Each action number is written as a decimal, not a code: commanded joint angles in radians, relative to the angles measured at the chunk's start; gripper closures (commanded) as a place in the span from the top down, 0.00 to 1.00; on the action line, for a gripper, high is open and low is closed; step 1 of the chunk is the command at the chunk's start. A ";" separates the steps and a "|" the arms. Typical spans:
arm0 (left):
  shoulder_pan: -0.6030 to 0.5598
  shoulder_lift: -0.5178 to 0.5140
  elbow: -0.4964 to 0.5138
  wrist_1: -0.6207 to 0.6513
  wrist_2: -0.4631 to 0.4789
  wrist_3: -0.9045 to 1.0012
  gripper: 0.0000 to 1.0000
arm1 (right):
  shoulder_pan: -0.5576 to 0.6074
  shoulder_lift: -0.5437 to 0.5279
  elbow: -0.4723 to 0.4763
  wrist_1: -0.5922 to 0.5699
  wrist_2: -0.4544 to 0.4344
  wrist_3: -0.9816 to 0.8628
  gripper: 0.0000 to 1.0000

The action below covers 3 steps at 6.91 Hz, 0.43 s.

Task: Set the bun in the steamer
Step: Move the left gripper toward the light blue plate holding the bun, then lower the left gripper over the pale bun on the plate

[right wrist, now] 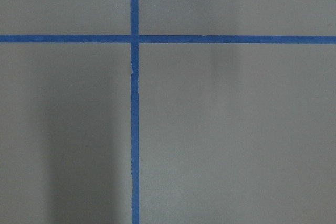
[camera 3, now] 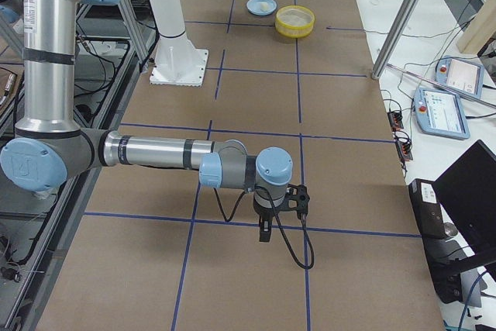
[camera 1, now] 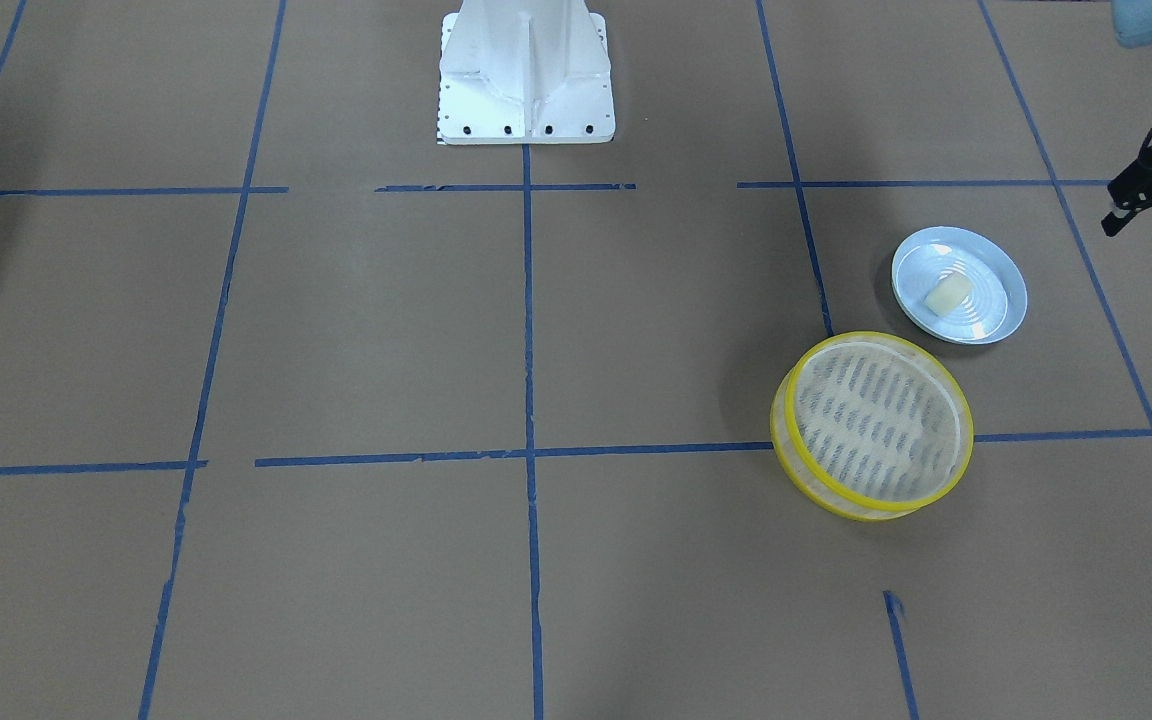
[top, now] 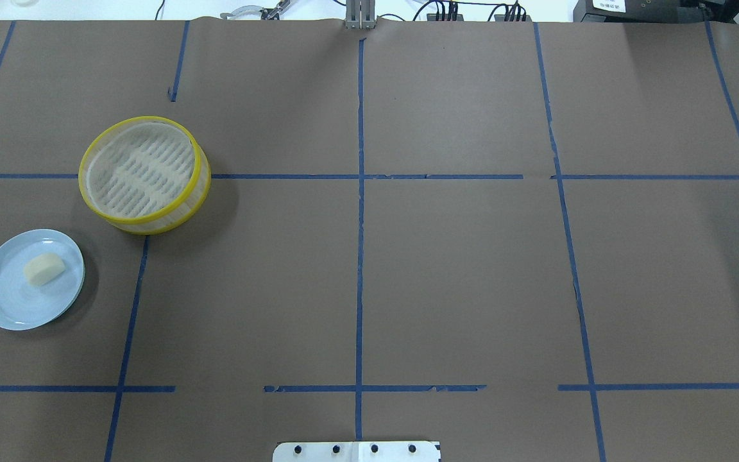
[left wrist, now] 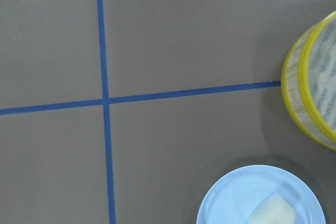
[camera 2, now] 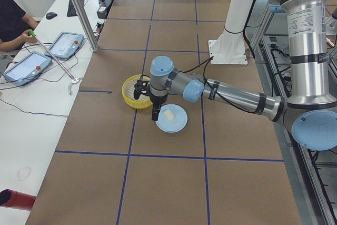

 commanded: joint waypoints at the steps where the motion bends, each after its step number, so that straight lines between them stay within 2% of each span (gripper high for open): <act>1: 0.185 0.084 -0.001 -0.211 0.072 -0.257 1.00 | 0.000 0.000 0.000 0.000 0.000 0.000 1.00; 2: 0.286 0.072 0.006 -0.214 0.138 -0.358 1.00 | 0.000 0.000 0.000 0.000 0.000 0.000 1.00; 3: 0.349 0.041 0.066 -0.277 0.175 -0.431 1.00 | 0.000 0.000 0.000 0.000 0.000 0.000 1.00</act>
